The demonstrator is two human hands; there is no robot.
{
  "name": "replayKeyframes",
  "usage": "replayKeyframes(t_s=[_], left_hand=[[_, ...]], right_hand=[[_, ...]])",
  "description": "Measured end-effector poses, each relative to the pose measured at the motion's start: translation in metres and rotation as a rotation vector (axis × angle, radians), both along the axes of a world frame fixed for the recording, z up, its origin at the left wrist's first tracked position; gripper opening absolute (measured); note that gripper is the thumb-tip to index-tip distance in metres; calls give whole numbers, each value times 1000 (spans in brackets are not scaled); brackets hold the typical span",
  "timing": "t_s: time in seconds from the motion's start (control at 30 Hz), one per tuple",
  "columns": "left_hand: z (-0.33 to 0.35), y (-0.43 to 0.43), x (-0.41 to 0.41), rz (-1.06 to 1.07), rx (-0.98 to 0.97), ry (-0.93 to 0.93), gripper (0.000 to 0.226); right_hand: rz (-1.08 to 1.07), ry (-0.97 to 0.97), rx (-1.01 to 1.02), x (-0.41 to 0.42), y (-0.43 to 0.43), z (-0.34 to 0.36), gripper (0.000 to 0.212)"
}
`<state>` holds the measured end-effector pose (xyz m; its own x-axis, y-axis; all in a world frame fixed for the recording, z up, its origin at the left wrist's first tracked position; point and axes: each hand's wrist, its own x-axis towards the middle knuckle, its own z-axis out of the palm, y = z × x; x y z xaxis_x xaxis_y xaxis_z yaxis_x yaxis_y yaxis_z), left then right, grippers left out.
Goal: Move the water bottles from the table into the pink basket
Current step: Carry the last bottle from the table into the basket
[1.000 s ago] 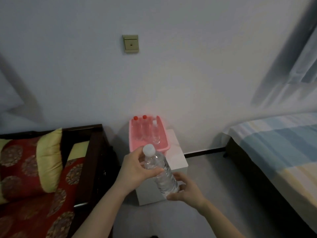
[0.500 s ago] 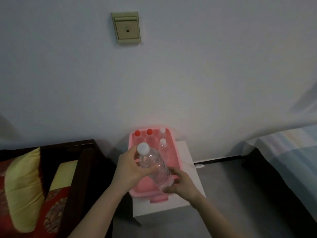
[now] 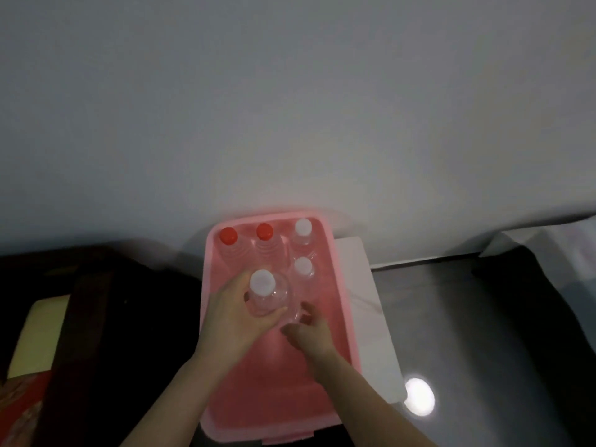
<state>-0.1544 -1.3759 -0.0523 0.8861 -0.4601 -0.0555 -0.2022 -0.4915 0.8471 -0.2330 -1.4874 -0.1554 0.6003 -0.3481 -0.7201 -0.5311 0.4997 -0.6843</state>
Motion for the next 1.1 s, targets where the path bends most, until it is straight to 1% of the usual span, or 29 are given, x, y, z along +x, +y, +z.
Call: replayKeyframes(t_s=[0.1, 0.13, 0.17, 0.23, 0.3, 0.37, 0.5, 0.63, 0.73, 0.83, 1.0, 1.1], left_hand=[[-31, -4, 15, 5, 31, 21, 58], [-42, -5, 20, 9, 37, 34, 58], [-49, -4, 25, 14, 41, 40, 58], [-67, -2, 33, 2, 47, 44, 60], [-79, -2, 39, -13, 37, 40, 61], [-87, -3, 43, -23, 36, 32, 61], [-98, -9, 47, -57, 51, 35, 59], [-102, -18, 53, -95, 61, 23, 54], [-102, -23, 60, -100, 60, -9, 54], [-106, -24, 64, -121, 42, -20, 57], [-109, -23, 67, -157, 32, -96, 62], [-107, -25, 71, -187, 8, -81, 62]], right_hand=[[-211, 39, 349, 17, 3, -28, 27], [-291, 38, 445, 21, 1, -38, 24], [-369, 29, 524, 23, -1, -44, 26], [-524, -4, 608, 27, -4, -61, 26], [-624, -52, 636, 31, -4, -74, 29], [-661, -96, 650, 34, 1, -83, 38], [-703, -75, 648, 40, 6, -90, 35], [-784, -88, 656, 45, 3, -91, 39], [-810, -111, 708, 50, 0, -90, 32], [-816, -114, 728, 51, -1, -91, 33], [-812, -122, 725, 50, 0, -96, 38], [-808, -117, 721, 51, -2, -96, 42]])
